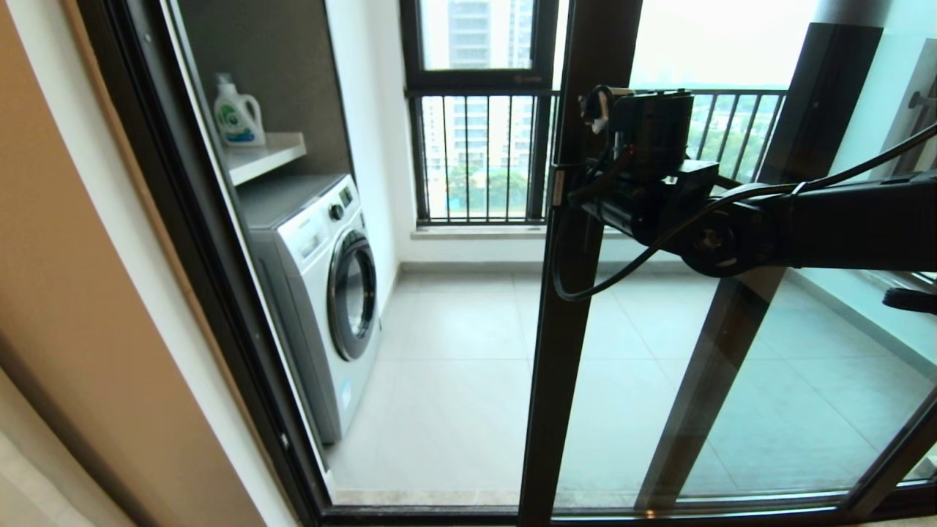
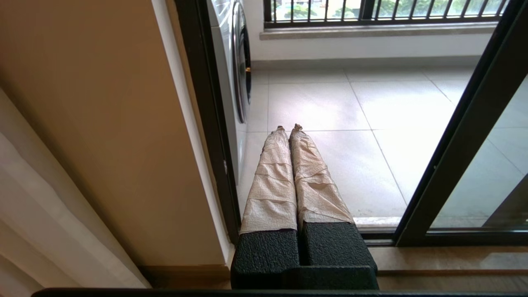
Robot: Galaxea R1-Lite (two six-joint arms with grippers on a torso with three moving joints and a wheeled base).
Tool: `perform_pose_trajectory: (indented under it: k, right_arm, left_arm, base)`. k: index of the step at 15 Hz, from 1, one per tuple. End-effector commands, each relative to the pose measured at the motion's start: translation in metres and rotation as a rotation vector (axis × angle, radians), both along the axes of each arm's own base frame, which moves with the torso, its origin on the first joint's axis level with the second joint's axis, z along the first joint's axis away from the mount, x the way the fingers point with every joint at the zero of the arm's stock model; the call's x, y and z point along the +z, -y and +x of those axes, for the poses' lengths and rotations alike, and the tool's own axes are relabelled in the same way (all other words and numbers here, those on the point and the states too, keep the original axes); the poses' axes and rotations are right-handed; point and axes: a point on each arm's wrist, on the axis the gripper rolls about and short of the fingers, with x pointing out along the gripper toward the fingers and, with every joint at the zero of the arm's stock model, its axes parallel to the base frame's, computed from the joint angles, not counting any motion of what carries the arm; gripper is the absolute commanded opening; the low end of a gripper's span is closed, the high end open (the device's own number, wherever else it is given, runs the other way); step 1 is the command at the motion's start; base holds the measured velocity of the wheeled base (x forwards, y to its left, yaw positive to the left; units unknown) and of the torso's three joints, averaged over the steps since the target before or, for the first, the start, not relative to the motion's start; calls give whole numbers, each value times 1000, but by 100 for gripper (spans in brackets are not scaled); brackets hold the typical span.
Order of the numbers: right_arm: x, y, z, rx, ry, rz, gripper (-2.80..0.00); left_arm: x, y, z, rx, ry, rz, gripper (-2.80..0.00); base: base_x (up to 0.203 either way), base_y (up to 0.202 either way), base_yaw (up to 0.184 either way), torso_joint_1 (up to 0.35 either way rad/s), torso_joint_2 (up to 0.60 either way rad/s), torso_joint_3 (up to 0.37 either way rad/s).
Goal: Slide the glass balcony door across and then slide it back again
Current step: Open the slid door
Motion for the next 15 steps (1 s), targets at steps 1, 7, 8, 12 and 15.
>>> perform_pose_trajectory:
  k: [1,7,8,12,15]
  right_arm:
    - [2,4,-3,-6,-1,0,-280]
    - [-2,26,-12,-43,4,-12,-280]
    - [-3,29,-15,-47,4,-12,-280]
    - [1,56,-21,-102,13,-10,-280]
    - [5,81,-25,-137,21,-7,-280]
  left_arm:
    - [0,0,0,0,-2,0,-280]
    - [0,0,0,0,-2,0,-280]
    - [0,0,0,1,-2,0,-280]
    - [0,0,0,0,-2,0,-280]
    - [0,0,0,0,-2,0,-280]
  base:
    - [0,0,0,0,0,0]
    - [0,0,0,0,0,0]
    - [0,0,0,0,0,0]
    - [0,0,0,0,0,0]
    - [0,0,0,0,0,0]
